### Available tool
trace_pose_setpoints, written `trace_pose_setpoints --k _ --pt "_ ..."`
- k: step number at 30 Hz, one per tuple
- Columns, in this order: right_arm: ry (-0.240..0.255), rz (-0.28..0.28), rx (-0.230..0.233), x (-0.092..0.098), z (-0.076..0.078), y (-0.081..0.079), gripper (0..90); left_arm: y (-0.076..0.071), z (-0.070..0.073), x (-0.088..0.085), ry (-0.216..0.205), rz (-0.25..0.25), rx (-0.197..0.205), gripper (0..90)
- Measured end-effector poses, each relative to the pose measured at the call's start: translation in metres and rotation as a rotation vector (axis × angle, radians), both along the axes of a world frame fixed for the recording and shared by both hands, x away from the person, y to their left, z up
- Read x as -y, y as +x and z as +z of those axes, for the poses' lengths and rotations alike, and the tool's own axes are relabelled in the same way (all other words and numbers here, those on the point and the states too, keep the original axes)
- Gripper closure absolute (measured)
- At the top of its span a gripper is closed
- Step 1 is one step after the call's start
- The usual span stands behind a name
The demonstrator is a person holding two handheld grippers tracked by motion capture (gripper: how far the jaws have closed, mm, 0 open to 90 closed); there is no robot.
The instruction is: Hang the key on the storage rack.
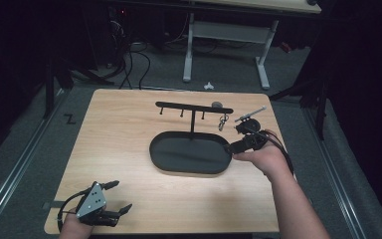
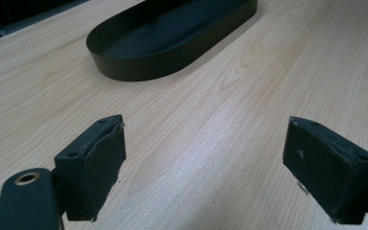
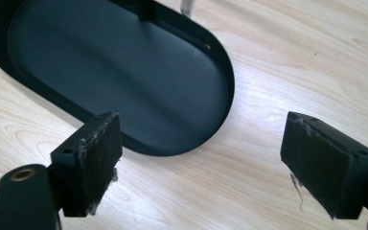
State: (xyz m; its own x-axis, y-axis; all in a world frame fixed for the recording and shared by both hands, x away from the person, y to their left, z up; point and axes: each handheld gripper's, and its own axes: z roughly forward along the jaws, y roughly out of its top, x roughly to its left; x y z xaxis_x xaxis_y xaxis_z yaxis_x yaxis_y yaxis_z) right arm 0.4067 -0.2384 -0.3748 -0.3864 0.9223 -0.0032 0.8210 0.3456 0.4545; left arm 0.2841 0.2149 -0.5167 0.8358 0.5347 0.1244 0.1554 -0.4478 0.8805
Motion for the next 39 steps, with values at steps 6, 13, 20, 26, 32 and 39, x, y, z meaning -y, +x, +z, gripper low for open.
trace_pose_setpoints --k 6,13,20,26,32,39 --pt "-0.002 -0.01 -0.011 0.004 -0.01 -0.011 14.5 0.0 0.0 0.0 0.006 -0.003 0.0 15.3" --pt "0.004 0.005 0.004 0.003 -0.023 -0.03 15.2 0.001 -0.001 0.001 0.01 -0.003 -0.001 15.3" --pt "0.009 0.015 0.002 0.002 -0.041 -0.046 15.7 0.0 -0.001 0.003 0.015 -0.008 -0.002 15.3" --pt "0.018 0.003 0.008 0.006 -0.062 -0.063 20.6 0.001 -0.001 0.004 0.021 -0.008 -0.003 15.3" --pt "0.061 -0.021 0.024 0.016 -0.082 -0.076 25.3 0.001 -0.002 0.005 0.026 -0.011 -0.002 15.3" --pt "0.096 -0.059 0.062 0.025 -0.107 -0.088 28.0 0.0 -0.002 0.005 0.026 -0.01 0.0 15.3"
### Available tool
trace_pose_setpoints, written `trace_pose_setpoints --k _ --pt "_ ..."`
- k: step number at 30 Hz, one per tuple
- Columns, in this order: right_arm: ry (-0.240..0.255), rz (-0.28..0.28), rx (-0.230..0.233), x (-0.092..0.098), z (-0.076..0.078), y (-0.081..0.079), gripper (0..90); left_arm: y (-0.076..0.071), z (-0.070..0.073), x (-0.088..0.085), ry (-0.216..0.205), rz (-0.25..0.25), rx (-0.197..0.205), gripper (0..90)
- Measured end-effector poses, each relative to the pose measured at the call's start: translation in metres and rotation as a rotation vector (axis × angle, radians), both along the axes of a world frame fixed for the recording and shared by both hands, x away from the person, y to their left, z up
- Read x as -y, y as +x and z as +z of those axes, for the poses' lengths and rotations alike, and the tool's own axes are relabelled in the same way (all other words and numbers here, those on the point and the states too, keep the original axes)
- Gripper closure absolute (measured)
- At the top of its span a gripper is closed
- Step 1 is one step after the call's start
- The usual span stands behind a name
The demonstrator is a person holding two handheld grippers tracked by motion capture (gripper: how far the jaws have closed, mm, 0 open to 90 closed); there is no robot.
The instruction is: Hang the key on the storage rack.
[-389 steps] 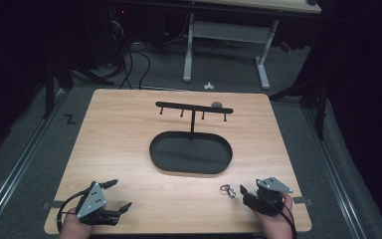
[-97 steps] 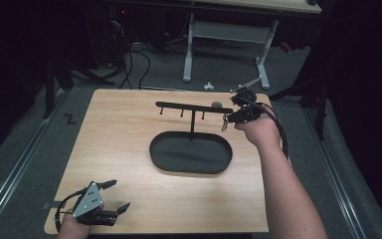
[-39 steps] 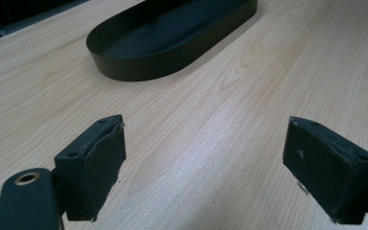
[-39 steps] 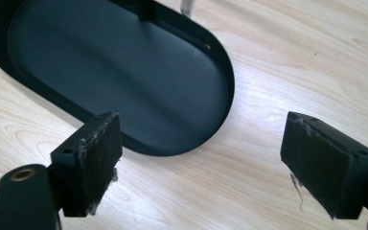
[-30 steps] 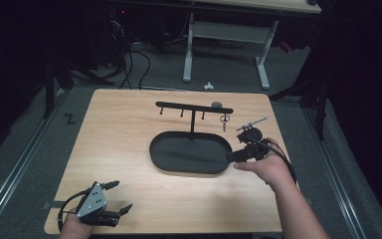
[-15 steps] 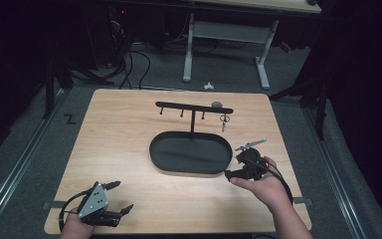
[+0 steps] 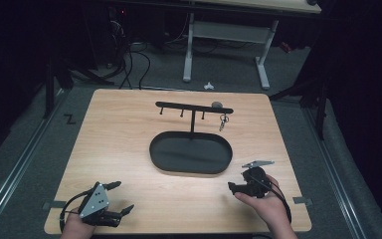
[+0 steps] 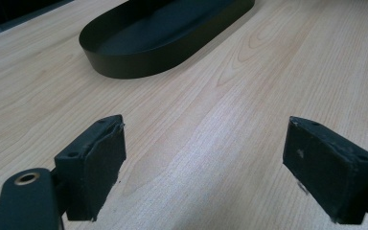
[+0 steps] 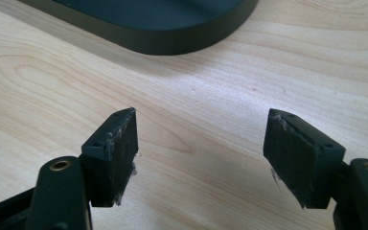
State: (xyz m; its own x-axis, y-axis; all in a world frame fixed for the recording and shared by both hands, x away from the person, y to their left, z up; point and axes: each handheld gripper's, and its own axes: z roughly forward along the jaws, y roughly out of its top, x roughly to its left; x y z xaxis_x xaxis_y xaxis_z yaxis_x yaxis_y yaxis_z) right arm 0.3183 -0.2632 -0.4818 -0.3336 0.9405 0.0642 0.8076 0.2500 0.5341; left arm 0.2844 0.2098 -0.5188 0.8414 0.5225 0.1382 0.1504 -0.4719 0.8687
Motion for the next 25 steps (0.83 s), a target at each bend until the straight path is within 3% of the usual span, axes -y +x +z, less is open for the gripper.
trace_pose_setpoints --k 8,13,15,17,25 --pt "0.031 -0.037 0.164 0.003 -0.02 -0.016 29.1 0.001 0.0 0.0 0.001 0.001 -0.002 15.3" --pt "0.043 -0.002 0.355 0.003 -0.029 -0.028 31.0 0.002 0.0 -0.001 -0.004 0.014 -0.002 15.3" --pt "0.025 0.02 0.373 0.003 -0.029 -0.028 31.8 0.003 0.0 -0.001 -0.005 0.022 -0.004 15.3" --pt "0.02 0.006 0.4 0.006 -0.031 -0.03 33.2 0.004 0.0 -0.002 -0.01 0.038 -0.007 15.3" --pt "0.042 -0.017 0.38 0.016 -0.039 -0.032 32.9 0.004 0.002 -0.007 -0.035 0.057 -0.01 15.3"
